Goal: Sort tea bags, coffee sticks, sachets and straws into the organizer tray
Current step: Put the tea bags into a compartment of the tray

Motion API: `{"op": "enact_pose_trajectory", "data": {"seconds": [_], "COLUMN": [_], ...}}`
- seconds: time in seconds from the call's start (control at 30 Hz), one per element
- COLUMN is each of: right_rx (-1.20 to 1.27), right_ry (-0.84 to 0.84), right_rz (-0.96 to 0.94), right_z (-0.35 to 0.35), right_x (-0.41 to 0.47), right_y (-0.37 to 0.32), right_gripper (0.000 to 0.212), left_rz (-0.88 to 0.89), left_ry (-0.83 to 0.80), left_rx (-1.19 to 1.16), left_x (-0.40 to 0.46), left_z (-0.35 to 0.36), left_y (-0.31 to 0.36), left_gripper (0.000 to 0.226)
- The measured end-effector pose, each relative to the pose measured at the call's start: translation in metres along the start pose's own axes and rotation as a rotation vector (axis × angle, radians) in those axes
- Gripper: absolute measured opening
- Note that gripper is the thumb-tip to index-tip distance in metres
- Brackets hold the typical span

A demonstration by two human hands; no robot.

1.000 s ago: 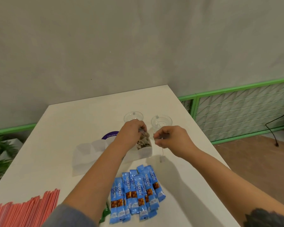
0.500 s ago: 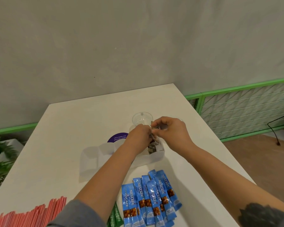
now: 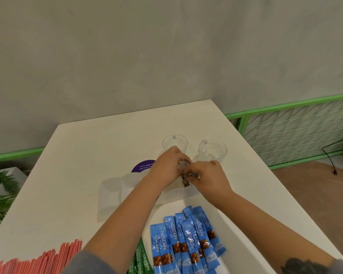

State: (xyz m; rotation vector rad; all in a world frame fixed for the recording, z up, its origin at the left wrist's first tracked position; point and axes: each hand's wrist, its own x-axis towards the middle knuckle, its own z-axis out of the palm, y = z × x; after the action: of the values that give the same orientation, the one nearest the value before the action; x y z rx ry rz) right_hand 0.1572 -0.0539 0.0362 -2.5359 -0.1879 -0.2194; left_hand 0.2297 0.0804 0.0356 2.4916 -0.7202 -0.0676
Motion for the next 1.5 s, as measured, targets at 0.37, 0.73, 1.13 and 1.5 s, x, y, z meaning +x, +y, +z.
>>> {"op": "enact_pose_trajectory", "data": {"seconds": [0.37, 0.73, 1.13, 1.5], "right_rx": [-0.377, -0.572, -0.291, -0.046], "right_ry": [0.203, 0.053, 0.124, -0.062], "right_rz": [-0.241, -0.226, -0.120, 0.043], "right_z": [0.014, 0.007, -0.003, -0.014], "right_x": [-0.004, -0.005, -0.020, -0.068], "right_y": [0.015, 0.017, 0.019, 0.006], "right_gripper": [0.023, 0.014, 0.019, 0.022], "left_rz": [-0.027, 0.059, -0.028, -0.112], "left_ry": [-0.113, -0.144, 0.078, 0.244], "left_rx": [-0.022, 0.264, 0.172, 0.010], "left_x": [-0.011, -0.017, -0.037, -0.093], "left_z": [-0.005, 0.017, 0.007, 0.015], "left_y": [0.011, 0.008, 0.022, 0.039], "left_gripper": [0.040, 0.028, 0.050, 0.041]}}
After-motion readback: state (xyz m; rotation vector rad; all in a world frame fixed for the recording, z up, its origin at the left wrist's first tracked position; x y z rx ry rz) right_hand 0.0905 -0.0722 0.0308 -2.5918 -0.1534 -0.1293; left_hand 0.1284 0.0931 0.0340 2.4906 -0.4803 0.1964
